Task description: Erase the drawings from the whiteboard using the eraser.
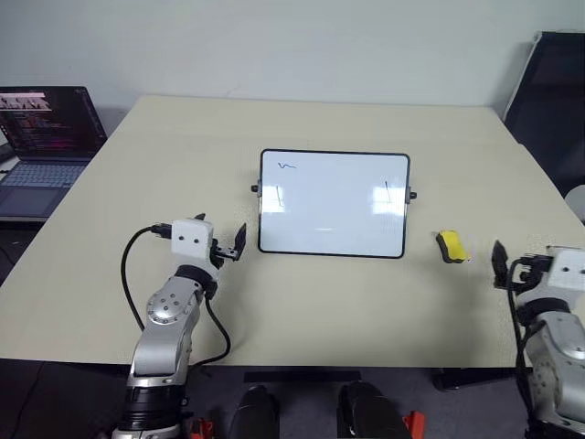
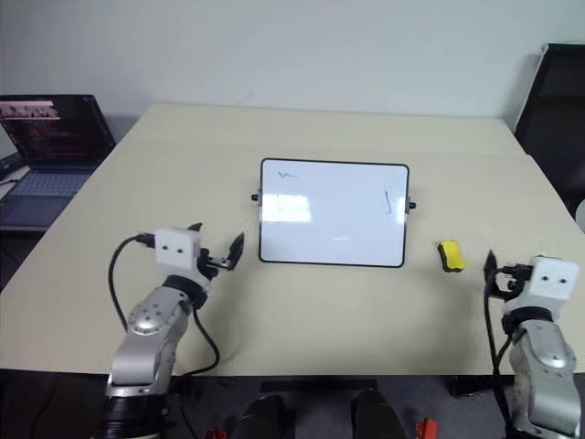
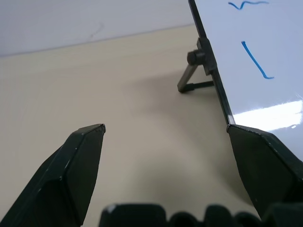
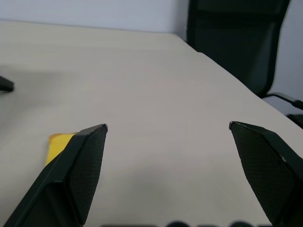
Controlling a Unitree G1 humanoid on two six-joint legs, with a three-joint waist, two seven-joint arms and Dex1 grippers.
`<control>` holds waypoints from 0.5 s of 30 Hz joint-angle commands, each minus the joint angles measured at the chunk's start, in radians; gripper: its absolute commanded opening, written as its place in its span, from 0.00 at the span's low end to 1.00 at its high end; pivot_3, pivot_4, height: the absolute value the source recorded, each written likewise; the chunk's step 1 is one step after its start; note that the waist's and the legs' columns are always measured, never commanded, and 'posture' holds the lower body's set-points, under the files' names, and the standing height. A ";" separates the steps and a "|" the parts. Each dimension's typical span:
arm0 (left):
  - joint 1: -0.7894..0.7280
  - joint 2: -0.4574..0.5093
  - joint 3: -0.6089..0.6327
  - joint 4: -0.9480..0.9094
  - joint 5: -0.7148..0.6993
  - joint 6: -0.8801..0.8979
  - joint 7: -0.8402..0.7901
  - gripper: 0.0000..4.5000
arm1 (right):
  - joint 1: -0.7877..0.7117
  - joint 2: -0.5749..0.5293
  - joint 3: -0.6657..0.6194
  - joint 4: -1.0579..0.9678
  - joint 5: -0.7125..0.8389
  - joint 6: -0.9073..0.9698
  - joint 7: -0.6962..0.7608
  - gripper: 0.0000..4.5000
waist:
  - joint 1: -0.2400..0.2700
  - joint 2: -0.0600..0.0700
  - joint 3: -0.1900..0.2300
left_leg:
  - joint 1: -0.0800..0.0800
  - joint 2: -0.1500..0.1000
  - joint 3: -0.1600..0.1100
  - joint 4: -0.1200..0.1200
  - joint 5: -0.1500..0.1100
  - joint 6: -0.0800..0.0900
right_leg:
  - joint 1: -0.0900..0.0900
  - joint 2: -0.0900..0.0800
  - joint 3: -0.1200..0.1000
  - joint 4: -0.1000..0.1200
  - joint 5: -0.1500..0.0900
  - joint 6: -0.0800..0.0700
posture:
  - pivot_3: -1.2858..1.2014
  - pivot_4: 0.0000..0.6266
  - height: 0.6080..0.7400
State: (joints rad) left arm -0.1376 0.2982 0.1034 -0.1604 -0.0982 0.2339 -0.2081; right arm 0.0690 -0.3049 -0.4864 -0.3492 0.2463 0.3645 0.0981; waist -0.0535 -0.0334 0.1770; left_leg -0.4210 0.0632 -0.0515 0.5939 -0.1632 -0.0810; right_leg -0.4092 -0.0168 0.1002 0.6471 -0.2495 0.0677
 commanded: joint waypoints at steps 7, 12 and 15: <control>-0.024 0.025 -0.009 0.015 0.006 -0.043 -0.040 1.00 | -0.039 -0.042 0.008 -0.056 0.025 0.120 -0.009 1.00 | -0.003 0.000 0.000 | 0.001 0.000 0.000 0.000 0.000 0.000 | 0.000 0.000 0.001 0.000 0.000 0.000 | 0.52 0.24 1.00; -0.020 0.074 0.038 0.018 -0.059 -0.036 -0.123 1.00 | -0.067 -0.053 0.013 -0.067 0.042 0.146 0.005 1.00 | -0.003 0.000 0.000 | 0.001 0.000 0.000 -0.001 0.000 0.000 | 0.000 0.000 0.000 0.000 0.000 0.000 | 0.52 0.24 1.00; -0.033 0.117 0.061 -0.007 -0.096 -0.024 -0.180 1.00 | -0.079 -0.061 0.008 -0.071 0.089 0.180 0.038 1.00 | -0.003 0.000 0.000 | 0.000 0.000 0.000 -0.001 0.000 0.000 | 0.000 0.000 0.000 -0.001 0.000 0.000 | 0.52 0.24 1.00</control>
State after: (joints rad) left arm -0.1518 0.3922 0.1388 -0.1141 -0.1629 0.2152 -0.3532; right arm 0.0066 -0.3457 -0.4663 -0.3785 0.3034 0.5304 0.1176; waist -0.0561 -0.0332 0.1770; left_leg -0.4206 0.0631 -0.0512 0.5933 -0.1632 -0.0810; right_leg -0.4090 -0.0169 0.1005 0.6463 -0.2496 0.0677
